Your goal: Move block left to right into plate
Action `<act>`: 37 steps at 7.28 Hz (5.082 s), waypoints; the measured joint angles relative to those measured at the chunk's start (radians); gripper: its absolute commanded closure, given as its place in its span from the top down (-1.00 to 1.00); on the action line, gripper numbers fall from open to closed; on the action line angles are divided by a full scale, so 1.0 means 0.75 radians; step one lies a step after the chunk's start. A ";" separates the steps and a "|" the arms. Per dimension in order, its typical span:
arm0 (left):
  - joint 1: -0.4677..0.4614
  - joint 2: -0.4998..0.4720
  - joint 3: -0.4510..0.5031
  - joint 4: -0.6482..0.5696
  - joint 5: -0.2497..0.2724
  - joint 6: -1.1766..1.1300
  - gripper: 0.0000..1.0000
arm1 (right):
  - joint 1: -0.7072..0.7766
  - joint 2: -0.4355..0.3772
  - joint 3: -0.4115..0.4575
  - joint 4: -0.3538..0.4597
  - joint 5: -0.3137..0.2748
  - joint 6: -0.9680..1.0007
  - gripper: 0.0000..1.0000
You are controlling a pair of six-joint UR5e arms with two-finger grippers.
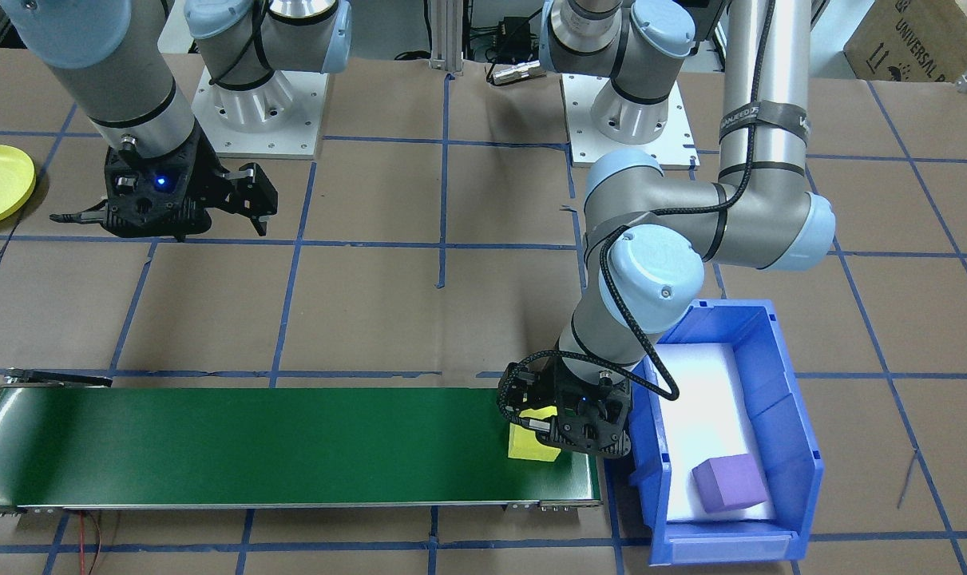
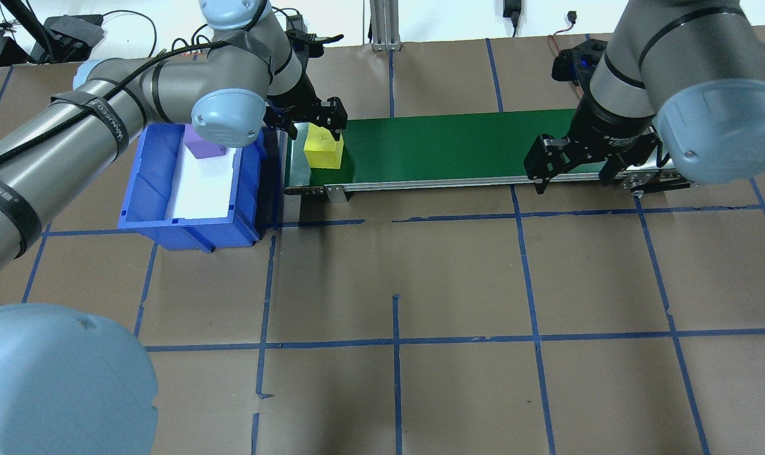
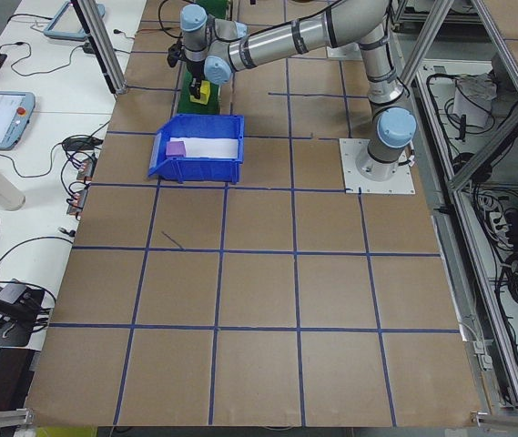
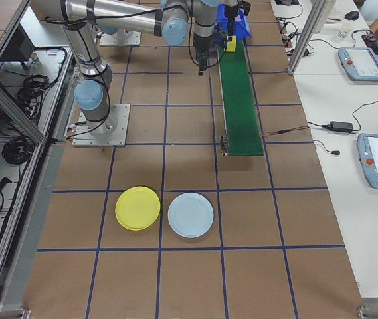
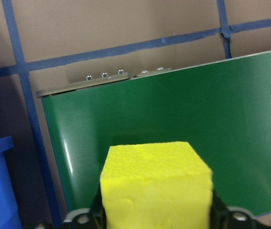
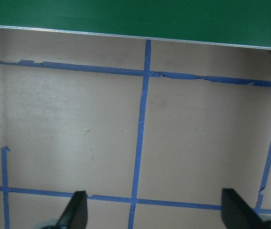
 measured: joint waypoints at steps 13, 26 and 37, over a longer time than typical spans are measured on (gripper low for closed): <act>0.403 0.018 -0.086 0.082 0.221 1.644 1.00 | -0.002 0.003 0.040 -0.003 -0.004 -0.032 1.00; 0.404 -0.130 -0.107 0.286 0.139 2.108 0.99 | -0.015 0.233 -0.055 -0.324 0.237 0.102 1.00; 0.275 0.169 -0.105 -0.066 0.133 0.993 -0.04 | -0.024 0.623 -0.251 -0.575 0.357 0.169 0.11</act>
